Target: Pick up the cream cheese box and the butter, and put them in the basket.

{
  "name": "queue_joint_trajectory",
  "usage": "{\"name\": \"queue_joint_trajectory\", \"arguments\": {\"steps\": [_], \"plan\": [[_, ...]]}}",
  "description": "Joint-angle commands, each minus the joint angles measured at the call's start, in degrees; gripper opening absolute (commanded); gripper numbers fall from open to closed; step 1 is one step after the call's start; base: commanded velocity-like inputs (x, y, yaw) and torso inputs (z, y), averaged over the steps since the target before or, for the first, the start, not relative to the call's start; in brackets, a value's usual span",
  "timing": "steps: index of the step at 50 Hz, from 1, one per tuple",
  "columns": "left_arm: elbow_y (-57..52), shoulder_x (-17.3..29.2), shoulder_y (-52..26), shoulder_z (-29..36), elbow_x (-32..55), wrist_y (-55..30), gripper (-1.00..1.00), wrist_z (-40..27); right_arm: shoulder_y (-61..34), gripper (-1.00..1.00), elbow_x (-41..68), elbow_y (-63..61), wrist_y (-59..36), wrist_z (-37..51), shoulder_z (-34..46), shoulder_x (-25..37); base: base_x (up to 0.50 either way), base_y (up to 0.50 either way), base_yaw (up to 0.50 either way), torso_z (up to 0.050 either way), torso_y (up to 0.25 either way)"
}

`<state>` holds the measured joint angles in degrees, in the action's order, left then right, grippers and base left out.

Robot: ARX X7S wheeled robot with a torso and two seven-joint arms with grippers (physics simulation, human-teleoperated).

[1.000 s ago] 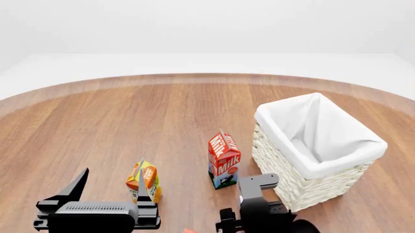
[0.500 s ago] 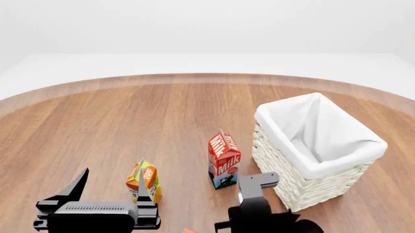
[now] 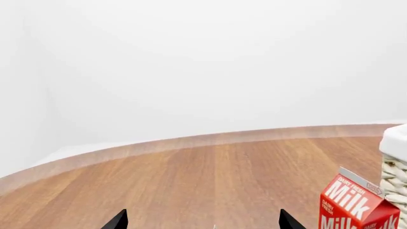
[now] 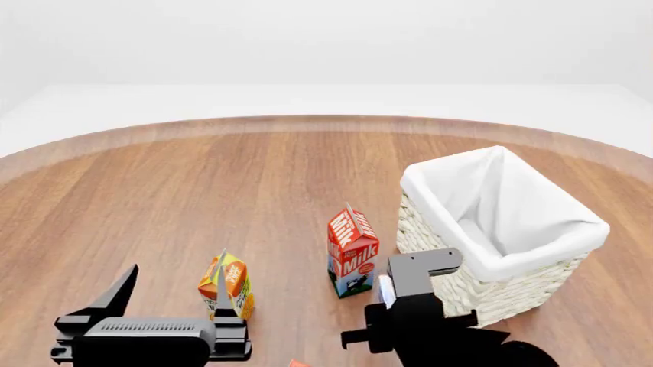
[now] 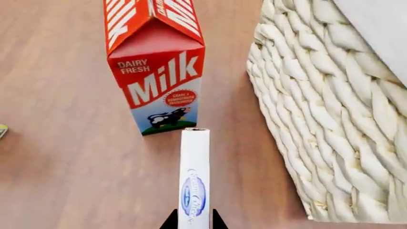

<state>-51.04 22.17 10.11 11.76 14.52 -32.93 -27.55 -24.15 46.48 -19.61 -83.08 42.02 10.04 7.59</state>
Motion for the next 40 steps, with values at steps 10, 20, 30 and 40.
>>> {"name": "queue_joint_trajectory", "arguments": {"steps": [10,20,30,40], "plan": [[0.1,0.3,-0.4,0.4,0.4,-0.1,1.0,-0.4,-4.1,-1.0,22.1,-9.4,-6.3,18.0,-6.7,1.7,0.0,0.0,0.0,0.0,0.0],[-0.1,0.6,-0.1,0.4,0.4,0.1,1.0,-0.7,-8.1,-1.0,40.3,-8.8,-5.5,32.1,-7.9,3.4,0.0,0.0,0.0,0.0,0.0],[0.2,0.6,-0.3,0.7,0.5,0.2,1.0,-0.9,-13.4,-1.0,52.0,-8.2,-2.3,41.9,-5.8,6.1,0.0,0.0,0.0,0.0,0.001],[0.0,0.9,-0.1,0.7,0.6,0.4,1.0,-1.1,-17.8,-1.0,57.5,-8.1,1.1,46.7,-2.4,8.5,0.0,0.0,0.0,0.0,0.0]]}}
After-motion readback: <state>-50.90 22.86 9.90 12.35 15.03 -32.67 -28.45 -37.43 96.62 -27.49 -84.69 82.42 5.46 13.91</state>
